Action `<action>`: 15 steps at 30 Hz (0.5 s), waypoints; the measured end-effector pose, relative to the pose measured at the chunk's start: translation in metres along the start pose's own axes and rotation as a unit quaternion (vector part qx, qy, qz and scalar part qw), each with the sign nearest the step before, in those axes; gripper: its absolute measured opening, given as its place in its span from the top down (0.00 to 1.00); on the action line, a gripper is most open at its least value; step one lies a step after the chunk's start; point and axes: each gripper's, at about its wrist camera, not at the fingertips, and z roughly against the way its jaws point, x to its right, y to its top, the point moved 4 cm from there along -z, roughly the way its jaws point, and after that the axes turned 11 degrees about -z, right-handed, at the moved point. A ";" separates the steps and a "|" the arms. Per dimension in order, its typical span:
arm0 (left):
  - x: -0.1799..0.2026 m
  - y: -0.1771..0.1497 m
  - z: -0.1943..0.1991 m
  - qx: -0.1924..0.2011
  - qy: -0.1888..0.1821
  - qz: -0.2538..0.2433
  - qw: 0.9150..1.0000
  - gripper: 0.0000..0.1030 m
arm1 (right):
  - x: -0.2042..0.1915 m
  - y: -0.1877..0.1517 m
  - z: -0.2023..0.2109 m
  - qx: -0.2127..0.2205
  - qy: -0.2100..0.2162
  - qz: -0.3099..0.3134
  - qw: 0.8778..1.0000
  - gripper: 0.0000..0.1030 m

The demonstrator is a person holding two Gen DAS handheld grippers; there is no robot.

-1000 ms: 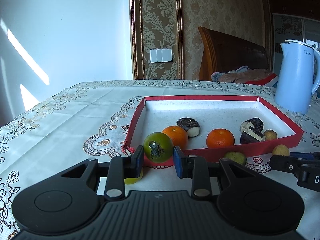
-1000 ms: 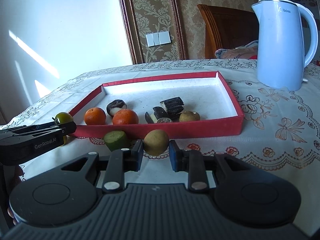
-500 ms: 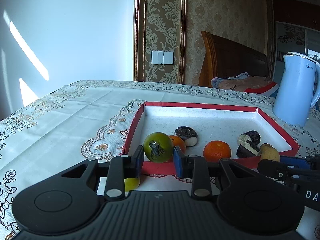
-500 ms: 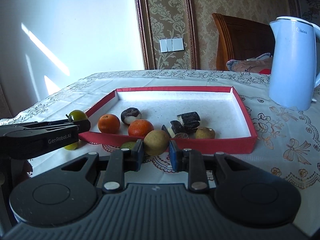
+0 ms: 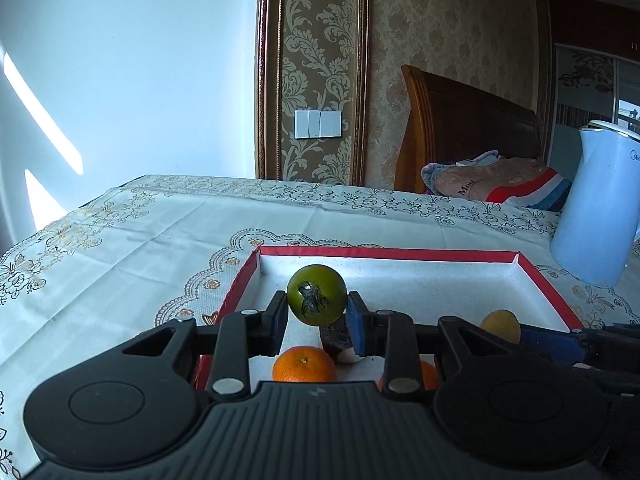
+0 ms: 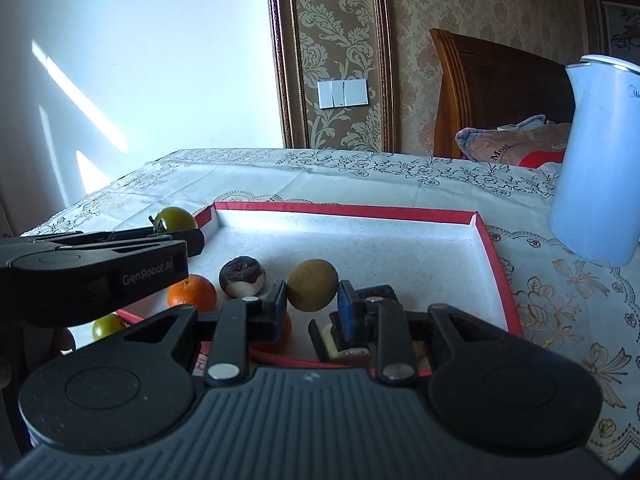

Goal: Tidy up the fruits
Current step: 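Lower and open left tool on the tomato in the tray while right tool releases the kiwi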

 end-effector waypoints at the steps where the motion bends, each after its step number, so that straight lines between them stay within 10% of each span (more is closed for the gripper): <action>1: 0.001 0.001 -0.003 -0.001 0.003 0.001 1.000 0.70 | 0.000 0.001 -0.004 -0.001 -0.003 0.003 1.000 0.74; 15: 0.000 -0.008 -0.040 -0.020 0.004 0.011 1.000 0.70 | 0.000 -0.001 -0.038 -0.011 -0.012 0.021 1.000 0.74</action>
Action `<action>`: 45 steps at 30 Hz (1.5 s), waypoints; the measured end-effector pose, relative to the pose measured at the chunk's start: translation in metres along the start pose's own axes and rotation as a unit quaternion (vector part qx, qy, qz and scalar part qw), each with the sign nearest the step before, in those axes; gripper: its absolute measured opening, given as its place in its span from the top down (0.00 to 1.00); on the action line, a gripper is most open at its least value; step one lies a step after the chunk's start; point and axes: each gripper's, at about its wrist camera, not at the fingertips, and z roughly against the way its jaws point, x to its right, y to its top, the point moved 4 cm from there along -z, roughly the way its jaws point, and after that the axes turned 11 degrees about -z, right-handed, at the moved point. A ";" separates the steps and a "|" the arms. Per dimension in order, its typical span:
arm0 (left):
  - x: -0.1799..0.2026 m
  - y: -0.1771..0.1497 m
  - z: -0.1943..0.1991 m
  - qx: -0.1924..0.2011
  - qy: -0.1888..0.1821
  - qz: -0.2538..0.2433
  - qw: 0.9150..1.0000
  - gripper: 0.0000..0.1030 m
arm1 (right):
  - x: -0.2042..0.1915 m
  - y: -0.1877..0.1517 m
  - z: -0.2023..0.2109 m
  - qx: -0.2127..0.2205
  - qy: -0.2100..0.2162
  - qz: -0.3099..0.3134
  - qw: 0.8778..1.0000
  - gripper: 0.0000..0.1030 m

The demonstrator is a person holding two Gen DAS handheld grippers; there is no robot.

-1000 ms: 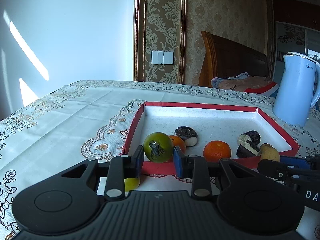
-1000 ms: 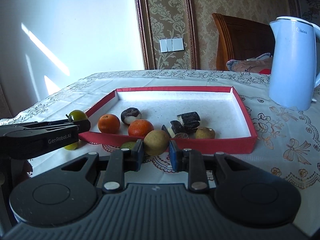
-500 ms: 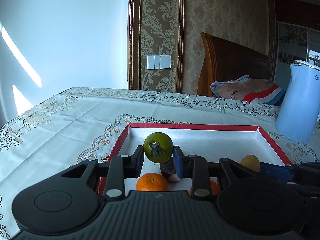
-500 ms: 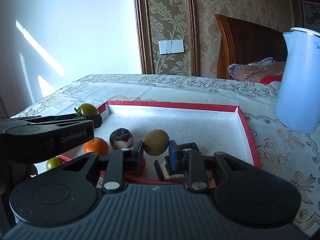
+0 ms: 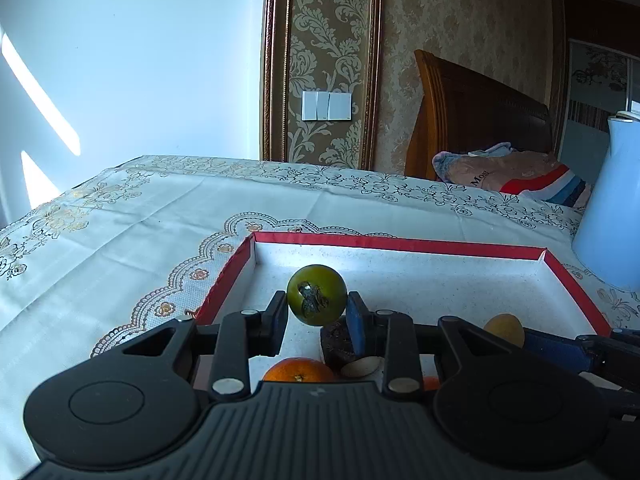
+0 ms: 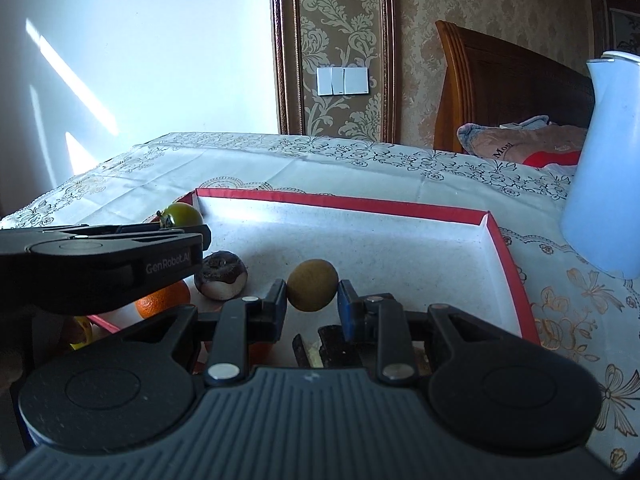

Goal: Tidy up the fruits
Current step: 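Lower and open left tool on the tomato in the tray while right tool releases the kiwi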

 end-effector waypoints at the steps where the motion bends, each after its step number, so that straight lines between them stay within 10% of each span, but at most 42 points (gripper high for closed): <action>1: 0.001 -0.001 0.000 0.000 0.002 -0.003 1.000 0.70 | -0.001 -0.001 -0.001 0.002 -0.001 0.003 1.000 0.75; 20: 0.003 -0.008 -0.012 -0.020 0.008 -0.010 1.000 0.69 | 0.001 -0.005 -0.012 -0.002 -0.005 -0.005 1.000 0.74; 24: 0.001 -0.010 -0.011 -0.014 0.022 -0.006 1.000 0.29 | 0.001 -0.007 -0.012 0.002 -0.006 -0.001 1.000 0.74; 45: -0.003 -0.013 -0.009 -0.018 0.014 0.004 1.000 0.23 | 0.002 -0.009 -0.004 0.015 -0.009 -0.005 1.000 0.73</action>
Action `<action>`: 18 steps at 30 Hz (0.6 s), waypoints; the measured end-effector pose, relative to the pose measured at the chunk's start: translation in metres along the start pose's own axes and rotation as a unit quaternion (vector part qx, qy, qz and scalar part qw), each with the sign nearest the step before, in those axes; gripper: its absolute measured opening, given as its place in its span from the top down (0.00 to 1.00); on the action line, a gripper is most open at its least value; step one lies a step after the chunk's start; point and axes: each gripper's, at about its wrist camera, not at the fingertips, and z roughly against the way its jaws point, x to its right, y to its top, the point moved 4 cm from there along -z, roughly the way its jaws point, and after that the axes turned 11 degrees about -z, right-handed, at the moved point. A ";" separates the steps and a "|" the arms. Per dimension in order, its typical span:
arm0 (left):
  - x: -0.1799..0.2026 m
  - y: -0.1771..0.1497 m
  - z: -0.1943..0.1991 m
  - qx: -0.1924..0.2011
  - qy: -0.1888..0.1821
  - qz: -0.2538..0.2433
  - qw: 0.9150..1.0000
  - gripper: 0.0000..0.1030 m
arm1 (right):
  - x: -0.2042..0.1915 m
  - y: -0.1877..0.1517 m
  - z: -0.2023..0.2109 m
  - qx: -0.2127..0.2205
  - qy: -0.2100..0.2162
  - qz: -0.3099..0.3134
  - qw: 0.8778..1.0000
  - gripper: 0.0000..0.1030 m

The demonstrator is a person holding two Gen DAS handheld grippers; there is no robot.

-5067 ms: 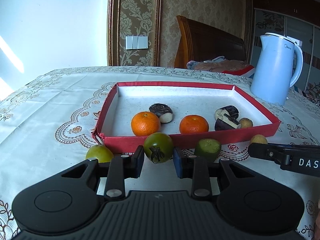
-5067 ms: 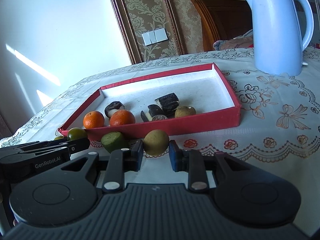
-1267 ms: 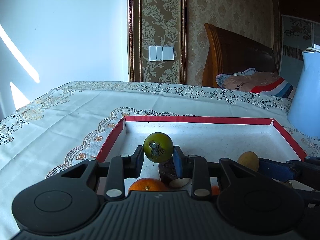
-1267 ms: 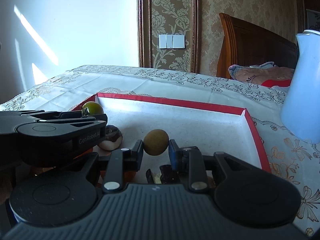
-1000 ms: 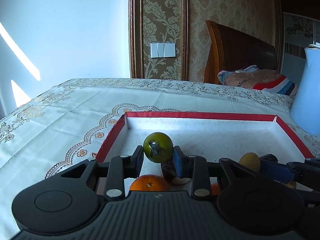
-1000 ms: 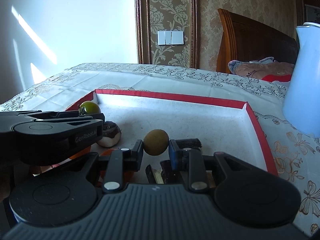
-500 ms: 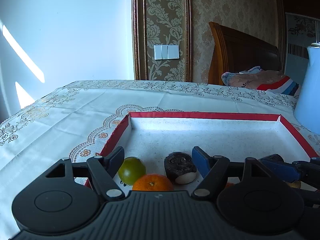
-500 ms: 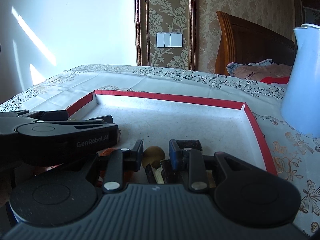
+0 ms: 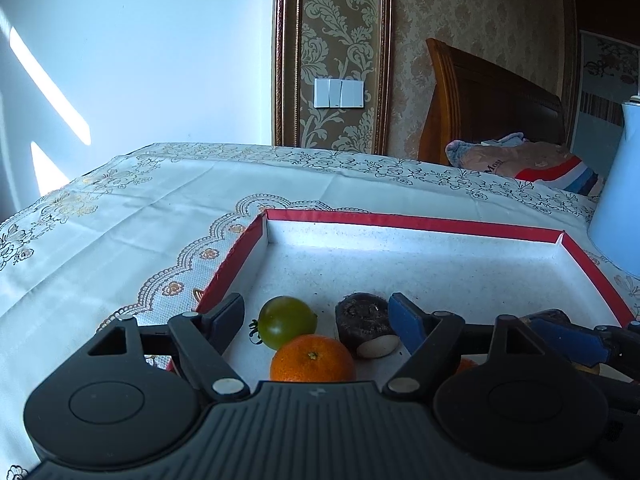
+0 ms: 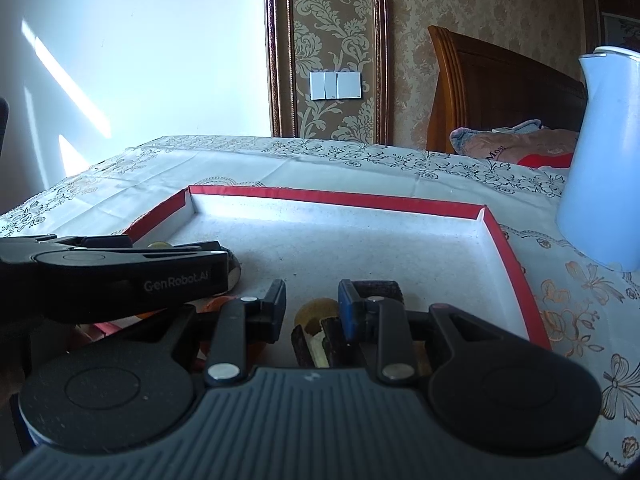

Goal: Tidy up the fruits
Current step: 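Lower and open left tool on the tomato in the tray while right tool releases the kiwi, then move left tool to the green lime while right tool approaches the green cucumber slice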

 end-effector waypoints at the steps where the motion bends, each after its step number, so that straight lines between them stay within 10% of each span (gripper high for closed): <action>1: 0.000 0.000 0.000 0.000 -0.001 0.001 1.000 0.23 | 0.000 0.000 0.001 0.000 0.001 -0.002 1.000 0.73; 18: -0.046 0.001 0.043 0.059 -0.058 0.087 0.993 0.22 | 0.010 0.000 0.035 0.030 0.013 -0.034 0.999 0.64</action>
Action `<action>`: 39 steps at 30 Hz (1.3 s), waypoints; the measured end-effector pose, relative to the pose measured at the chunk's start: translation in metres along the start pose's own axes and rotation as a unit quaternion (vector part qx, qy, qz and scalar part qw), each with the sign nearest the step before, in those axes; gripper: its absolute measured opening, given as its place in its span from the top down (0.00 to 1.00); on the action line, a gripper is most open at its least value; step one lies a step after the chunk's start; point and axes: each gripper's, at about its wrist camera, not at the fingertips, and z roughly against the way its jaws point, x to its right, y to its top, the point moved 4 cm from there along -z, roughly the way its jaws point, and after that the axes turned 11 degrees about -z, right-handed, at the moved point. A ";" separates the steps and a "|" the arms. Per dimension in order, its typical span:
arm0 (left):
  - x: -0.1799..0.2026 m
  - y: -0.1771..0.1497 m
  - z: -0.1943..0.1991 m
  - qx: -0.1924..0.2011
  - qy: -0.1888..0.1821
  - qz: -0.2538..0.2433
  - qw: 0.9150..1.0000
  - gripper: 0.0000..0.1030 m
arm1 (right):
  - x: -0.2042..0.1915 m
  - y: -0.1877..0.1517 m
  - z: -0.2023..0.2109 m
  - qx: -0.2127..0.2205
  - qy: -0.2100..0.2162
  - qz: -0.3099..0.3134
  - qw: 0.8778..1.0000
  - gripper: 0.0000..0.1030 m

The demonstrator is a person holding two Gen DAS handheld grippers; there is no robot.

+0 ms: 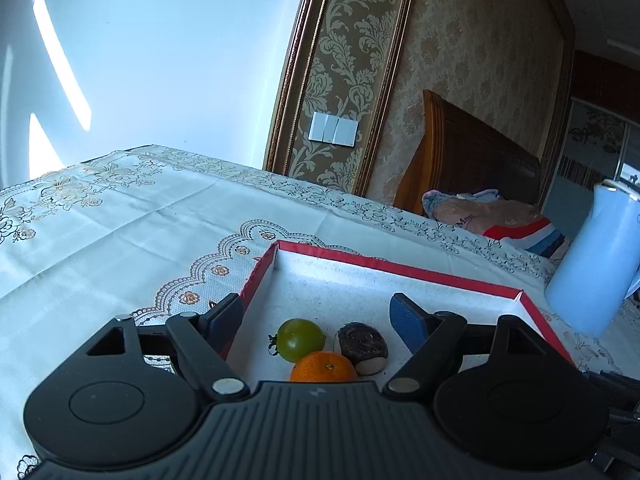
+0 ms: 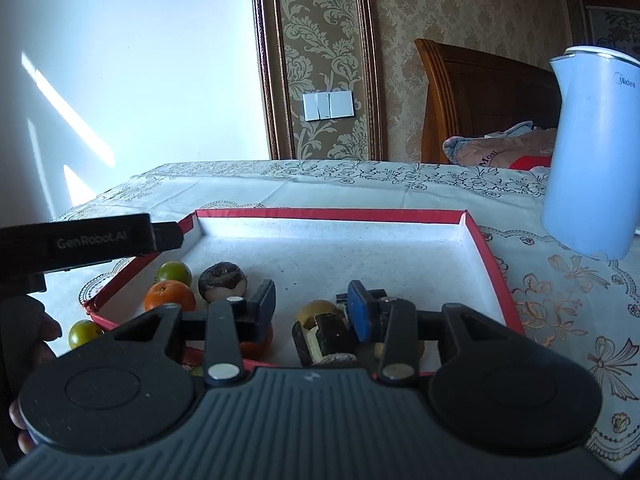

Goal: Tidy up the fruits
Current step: 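Move left tool to the green lime while right tool approaches the green cucumber slice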

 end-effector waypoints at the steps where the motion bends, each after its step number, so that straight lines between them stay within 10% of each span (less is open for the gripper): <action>1: -0.005 0.002 0.005 0.005 -0.004 0.008 1.000 0.22 | 0.002 0.000 0.003 0.002 0.001 -0.005 1.000 0.64; 16: -0.070 -0.025 0.072 0.022 0.050 0.007 0.998 0.12 | 0.013 -0.024 0.053 0.000 0.011 -0.021 1.000 0.50; 23: -0.058 -0.044 0.082 0.007 0.062 -0.056 0.997 0.12 | 0.012 -0.040 0.064 -0.009 0.013 -0.033 0.999 0.30; 39: -0.039 -0.059 0.060 -0.060 0.062 -0.074 0.994 0.12 | -0.005 -0.053 0.068 -0.026 0.005 -0.018 0.999 0.19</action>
